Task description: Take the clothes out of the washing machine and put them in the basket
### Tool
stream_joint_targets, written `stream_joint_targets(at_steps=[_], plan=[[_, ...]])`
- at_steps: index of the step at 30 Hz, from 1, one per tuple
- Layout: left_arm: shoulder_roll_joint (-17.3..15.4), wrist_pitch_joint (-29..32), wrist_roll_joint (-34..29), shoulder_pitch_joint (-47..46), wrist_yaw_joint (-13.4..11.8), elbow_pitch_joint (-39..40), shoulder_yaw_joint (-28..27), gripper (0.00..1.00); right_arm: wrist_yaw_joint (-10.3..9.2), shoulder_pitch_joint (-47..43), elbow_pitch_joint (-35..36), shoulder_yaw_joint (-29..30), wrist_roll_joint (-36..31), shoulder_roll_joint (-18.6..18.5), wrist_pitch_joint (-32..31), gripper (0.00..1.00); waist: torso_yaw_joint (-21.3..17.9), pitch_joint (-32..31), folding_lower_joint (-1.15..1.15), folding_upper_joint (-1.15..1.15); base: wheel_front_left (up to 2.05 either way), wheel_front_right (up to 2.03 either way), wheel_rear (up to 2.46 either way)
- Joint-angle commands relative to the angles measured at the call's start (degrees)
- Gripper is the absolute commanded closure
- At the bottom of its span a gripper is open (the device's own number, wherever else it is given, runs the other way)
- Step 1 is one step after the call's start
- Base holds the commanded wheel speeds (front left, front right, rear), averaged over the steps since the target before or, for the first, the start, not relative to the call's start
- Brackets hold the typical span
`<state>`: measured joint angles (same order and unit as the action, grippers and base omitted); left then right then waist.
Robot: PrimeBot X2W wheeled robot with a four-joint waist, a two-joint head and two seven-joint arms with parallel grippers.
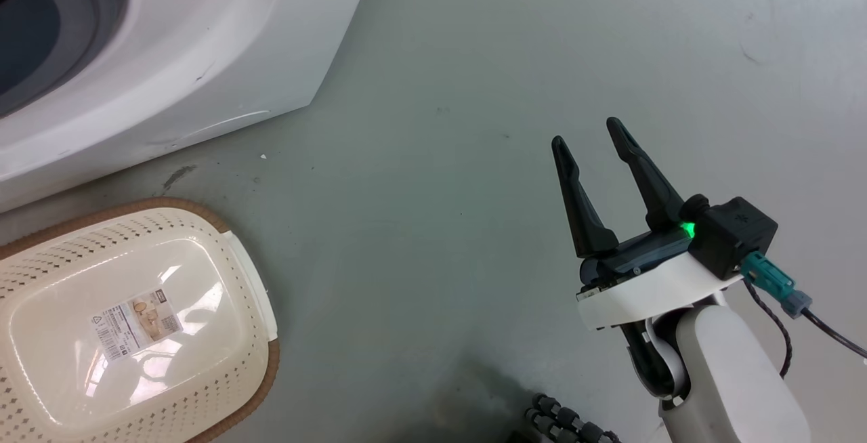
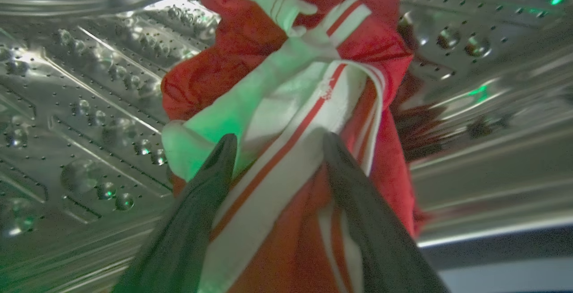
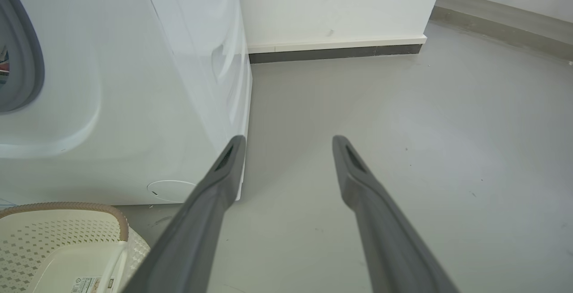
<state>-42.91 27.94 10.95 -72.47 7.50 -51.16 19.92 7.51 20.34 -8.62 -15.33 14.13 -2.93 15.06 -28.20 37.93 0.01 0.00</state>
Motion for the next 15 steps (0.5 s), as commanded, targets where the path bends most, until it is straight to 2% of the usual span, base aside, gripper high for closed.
stream_joint_targets(at_steps=[1, 6, 10, 11, 12, 15], plan=[[-0.89, 2.21, 0.44, -1.00, -0.04, -0.28, 0.57, 0.00, -0.04, 0.82, 0.31, -0.19, 0.20, 0.09, 0.13, 0.00, -0.15, 0.18, -0.01, 0.00, 0.00, 0.00, 0.00], [-2.70, 10.19, 1.77, -0.39, -0.14, -0.68, 1.32, 0.00, -0.04, 1.06, 0.52, -0.57, 0.96, 0.08, 0.13, 0.00, -0.48, 0.67, -0.01, 0.00, 0.00, 0.00, 0.00], [-2.85, 14.50, 2.74, 1.44, -1.49, -0.02, 0.99, 0.00, -0.04, 1.31, 0.65, -0.76, 1.19, 0.08, 0.13, 0.00, -0.60, 1.09, -0.01, 0.00, 0.00, 0.00, 0.00], [-2.91, 14.89, 2.80, 1.68, -1.80, 0.68, 0.97, 0.41, -0.04, 1.38, 0.75, -0.76, 1.26, 0.08, 0.13, 0.00, -0.61, 1.21, -0.01, 0.00, 0.00, 0.00, 0.00], [-3.02, 14.61, 2.83, 1.84, -2.32, 1.60, 0.89, 1.00, -0.04, 1.45, 0.85, -0.77, 1.37, 0.09, 0.13, 0.00, -0.63, 1.34, -0.01, 0.00, 0.00, 0.00, 0.00], [-3.48, 13.21, 2.60, 2.34, -4.23, 4.35, 0.56, 1.00, -0.04, 1.54, 0.85, -0.82, 1.40, 0.08, 0.13, 0.00, -0.67, 1.43, -0.01, 0.00, 0.00, 0.00, 0.00]])
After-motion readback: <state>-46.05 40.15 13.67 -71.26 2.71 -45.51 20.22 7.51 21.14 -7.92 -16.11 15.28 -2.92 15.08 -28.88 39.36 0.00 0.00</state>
